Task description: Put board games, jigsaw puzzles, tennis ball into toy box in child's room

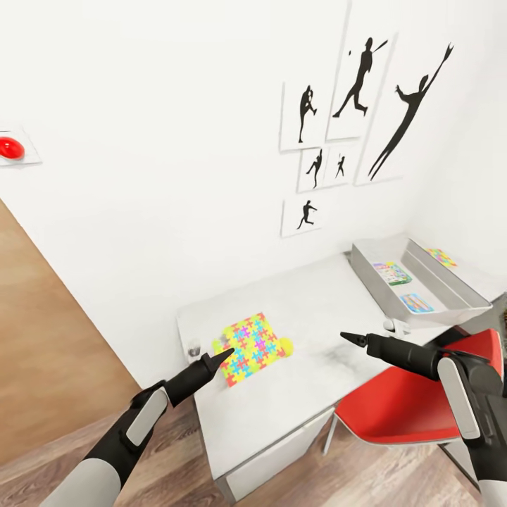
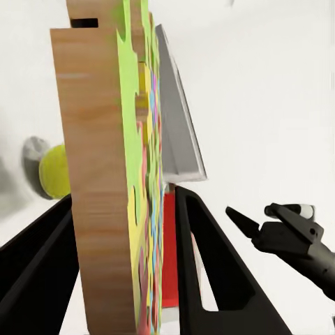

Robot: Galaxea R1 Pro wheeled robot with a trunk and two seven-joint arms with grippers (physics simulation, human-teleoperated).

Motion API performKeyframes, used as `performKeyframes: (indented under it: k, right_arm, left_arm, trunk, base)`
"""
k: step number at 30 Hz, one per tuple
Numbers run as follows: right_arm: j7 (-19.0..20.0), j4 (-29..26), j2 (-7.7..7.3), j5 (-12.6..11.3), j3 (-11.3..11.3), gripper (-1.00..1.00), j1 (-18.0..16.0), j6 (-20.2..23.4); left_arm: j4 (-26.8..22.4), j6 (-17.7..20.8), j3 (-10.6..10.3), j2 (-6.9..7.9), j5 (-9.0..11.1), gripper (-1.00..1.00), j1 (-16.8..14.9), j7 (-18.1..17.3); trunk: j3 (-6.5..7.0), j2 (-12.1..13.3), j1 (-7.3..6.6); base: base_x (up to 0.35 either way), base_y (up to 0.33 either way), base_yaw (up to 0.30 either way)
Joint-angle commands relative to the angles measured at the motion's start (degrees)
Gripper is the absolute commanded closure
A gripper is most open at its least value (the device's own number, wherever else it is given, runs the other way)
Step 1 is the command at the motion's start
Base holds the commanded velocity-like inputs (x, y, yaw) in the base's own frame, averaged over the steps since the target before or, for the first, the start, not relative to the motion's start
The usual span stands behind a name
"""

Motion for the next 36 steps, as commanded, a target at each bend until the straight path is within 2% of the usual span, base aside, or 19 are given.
performKeyframes:
  k: [1, 13, 25, 36]
  right_arm:
    - [0.37, -0.02, 0.01, 0.25, -0.08, -1.00, -0.04, 0.29]
    - [0.38, -0.02, 0.06, 0.25, -0.10, -1.00, 0.27, 0.04]
    - [0.38, -0.02, 0.09, 0.26, -0.10, -1.00, 0.46, -1.89]
    - [0.38, -0.02, 0.09, 0.25, -0.10, -1.00, 0.48, -2.13]
  left_arm:
    - [-0.06, 0.46, -0.19, 0.06, 0.57, 1.00, -0.04, -0.17]
    - [0.76, 0.51, -0.21, 0.17, 0.57, 1.00, -0.04, -4.28]
    - [5.12, 0.51, -0.13, 0.31, 0.49, 1.00, -0.04, -13.07]
    - [6.01, 0.51, -0.12, 0.32, 0.48, 1.00, -0.04, -15.18]
  trunk:
    - [-0.02, -0.11, 0.04]
    - [1.06, -0.11, 0.04]
    - [2.15, -0.11, 0.04]
    - [3.14, -0.11, 0.04]
  base:
    - [0.000, 0.000, -0.090]
    - [0.000, 0.000, -0.082]
    - [0.000, 0.000, -0.076]
    - [0.000, 0.000, -0.077]
